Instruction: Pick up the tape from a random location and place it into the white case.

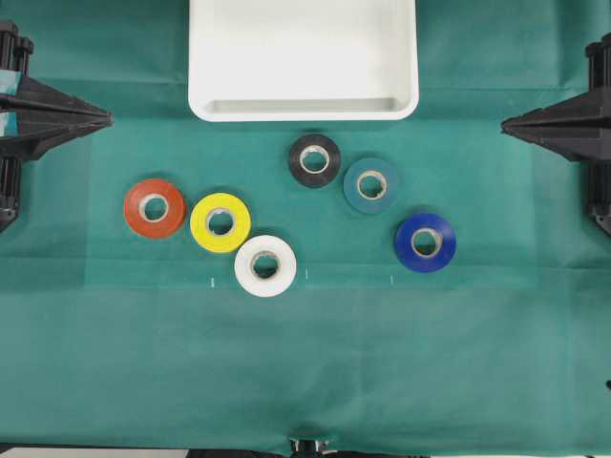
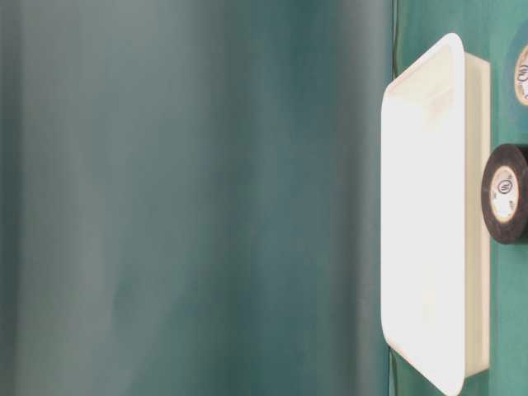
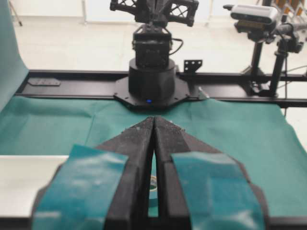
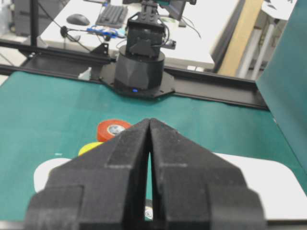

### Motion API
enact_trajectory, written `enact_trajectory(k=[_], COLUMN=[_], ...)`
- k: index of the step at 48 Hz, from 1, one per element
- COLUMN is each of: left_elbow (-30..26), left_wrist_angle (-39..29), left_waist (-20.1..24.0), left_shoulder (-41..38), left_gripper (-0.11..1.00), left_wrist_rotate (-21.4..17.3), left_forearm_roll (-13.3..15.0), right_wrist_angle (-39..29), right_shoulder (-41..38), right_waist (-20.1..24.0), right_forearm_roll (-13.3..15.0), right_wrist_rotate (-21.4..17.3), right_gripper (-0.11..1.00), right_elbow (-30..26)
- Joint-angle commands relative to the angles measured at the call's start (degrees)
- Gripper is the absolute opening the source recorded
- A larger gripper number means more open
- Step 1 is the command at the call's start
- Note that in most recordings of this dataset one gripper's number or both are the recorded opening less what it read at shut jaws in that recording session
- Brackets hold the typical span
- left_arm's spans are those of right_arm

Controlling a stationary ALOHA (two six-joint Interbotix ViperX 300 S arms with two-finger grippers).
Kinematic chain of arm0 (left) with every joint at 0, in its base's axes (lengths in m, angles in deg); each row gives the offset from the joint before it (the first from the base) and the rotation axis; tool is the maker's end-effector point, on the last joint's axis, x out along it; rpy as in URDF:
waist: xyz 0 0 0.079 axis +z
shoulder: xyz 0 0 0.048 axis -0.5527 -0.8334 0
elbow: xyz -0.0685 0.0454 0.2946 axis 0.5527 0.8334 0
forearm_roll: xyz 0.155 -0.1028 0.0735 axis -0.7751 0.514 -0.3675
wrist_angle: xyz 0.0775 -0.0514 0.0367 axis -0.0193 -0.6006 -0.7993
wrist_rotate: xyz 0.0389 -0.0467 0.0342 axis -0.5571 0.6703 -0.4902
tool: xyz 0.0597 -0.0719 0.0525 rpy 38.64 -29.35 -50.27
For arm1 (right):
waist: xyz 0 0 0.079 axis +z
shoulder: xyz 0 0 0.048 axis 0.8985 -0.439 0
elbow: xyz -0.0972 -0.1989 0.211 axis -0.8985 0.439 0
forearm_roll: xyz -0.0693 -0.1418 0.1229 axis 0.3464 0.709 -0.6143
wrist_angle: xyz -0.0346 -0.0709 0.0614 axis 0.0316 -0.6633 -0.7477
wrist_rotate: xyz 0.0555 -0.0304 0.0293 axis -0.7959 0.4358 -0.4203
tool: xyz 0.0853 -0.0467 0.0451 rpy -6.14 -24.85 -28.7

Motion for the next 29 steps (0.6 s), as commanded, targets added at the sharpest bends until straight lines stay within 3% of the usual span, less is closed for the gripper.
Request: enact_trajectory(k=[1, 29], left_elbow=[-0.26, -0.62], left_wrist_angle=[-0.53, -3.43], left_waist=[-0.26, -0.26], left_shoulder=[-0.26, -0.26], left_gripper=[0.02, 0.02], left_wrist_rotate=[-0.44, 0.26], left_forearm_roll=[0.09, 0.18], right_wrist_angle=[0.26, -2.11], right_shoulder=[-0.35, -0.53], right_waist=[0.0, 0.0], right_forearm_roll=[0.0, 0.0], right_wrist_rotate=[-0.18, -0.18], right_gripper=[0.0, 0.0], right_elbow=[-2.02, -2.37])
